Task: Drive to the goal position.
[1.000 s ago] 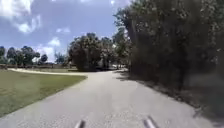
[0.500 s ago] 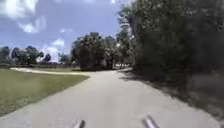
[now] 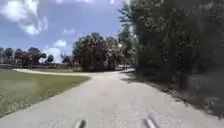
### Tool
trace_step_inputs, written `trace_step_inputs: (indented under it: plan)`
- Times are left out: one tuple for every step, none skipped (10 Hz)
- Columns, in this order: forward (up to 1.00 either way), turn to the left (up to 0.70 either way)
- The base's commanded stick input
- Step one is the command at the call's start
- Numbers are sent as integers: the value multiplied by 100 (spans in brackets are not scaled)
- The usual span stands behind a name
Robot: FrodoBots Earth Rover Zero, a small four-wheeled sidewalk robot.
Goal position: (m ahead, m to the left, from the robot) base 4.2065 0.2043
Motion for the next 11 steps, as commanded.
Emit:
trace_step_inputs:
  plan:
    - [50,0]
    - [50,0]
    - [50,0]
    - [50,0]
    - [50,0]
    - [50,0]
    - [50,0]
    - [50,0]
    - [50,0]
    - [50,0]
    - [50,0]
